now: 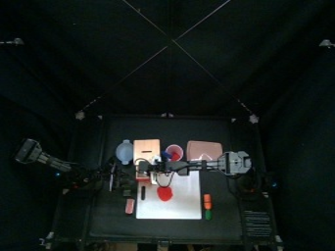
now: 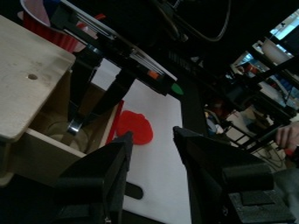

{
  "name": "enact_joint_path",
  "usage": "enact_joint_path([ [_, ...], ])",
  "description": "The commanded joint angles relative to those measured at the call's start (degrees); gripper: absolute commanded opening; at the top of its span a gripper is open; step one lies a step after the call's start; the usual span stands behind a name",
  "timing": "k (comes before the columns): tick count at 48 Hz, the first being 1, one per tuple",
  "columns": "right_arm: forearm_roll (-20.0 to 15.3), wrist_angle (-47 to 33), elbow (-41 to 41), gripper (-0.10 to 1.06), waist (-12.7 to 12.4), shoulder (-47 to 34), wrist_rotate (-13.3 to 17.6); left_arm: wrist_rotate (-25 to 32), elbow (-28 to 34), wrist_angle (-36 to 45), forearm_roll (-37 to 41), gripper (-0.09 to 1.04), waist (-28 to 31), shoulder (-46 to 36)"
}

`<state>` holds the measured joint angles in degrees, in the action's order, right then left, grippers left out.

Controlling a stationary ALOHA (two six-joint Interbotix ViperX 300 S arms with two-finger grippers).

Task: Get the cutter from the drawer then cut the dough then place the extra dough in the bowl
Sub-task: Place the cutter on the board

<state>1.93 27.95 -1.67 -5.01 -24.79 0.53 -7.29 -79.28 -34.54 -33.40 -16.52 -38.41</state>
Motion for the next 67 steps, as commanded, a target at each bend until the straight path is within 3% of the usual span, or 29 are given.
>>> enact_joint_path([
  [1, 0.0, -0.2, -1.4, 0.58, -0.4, 1.6, 0.0, 0.2, 0.6, -0.2, -0.4, 0.81, 0.2, 0.0],
  [67, -0.4, 1.4, -2.5, 0.56, 0.7, 6.0, 0.1, 0.1, 0.5, 0.7, -1.0, 0.81, 0.2, -0.1],
])
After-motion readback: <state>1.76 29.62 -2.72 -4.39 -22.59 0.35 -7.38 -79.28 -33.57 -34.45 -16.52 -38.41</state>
